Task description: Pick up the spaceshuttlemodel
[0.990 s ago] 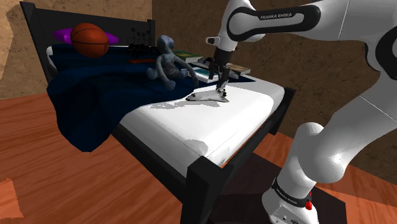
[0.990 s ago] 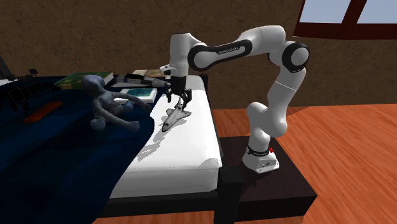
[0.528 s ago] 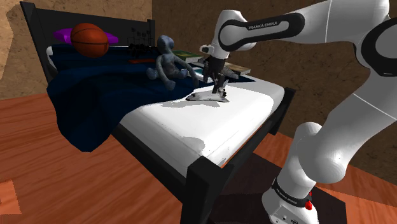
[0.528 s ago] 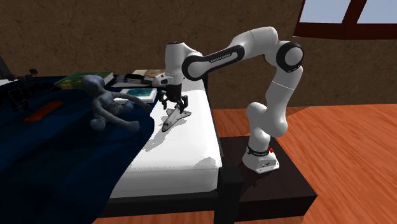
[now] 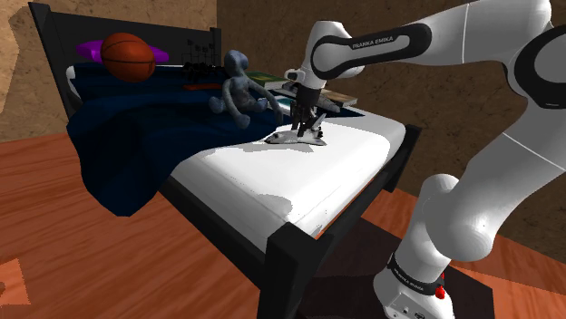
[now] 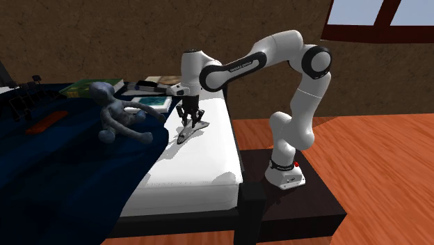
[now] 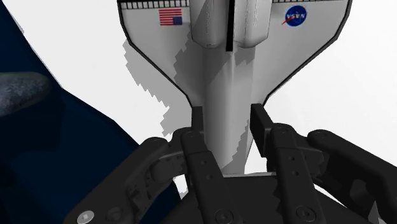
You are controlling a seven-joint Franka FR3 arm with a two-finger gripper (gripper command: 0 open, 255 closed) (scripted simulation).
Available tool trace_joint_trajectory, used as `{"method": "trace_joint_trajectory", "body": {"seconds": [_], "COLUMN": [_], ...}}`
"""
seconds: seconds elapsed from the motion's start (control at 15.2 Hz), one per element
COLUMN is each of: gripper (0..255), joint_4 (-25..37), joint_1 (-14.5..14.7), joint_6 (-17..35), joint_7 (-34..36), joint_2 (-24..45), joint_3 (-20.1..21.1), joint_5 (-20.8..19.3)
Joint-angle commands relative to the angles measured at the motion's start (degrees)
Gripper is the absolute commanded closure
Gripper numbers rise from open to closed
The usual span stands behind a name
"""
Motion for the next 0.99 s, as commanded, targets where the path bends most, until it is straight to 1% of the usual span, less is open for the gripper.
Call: {"method": "trace_joint_trajectory", "body": {"seconds": [0.0,0.26,0.92], "gripper": [255,255,255], "joint_4": [-0.1,0.2,7.4], "joint_1": [0.0,0.0,0.2], "joint_6": [0.0,-0.1,-7.9], "joint_7": [0.0,0.0,0.0], "joint_2": [0.0,0.1,-0.4], "joint_3": [0.0,0.0,0.6], "joint_5": [0.0,0.0,0.2]}}
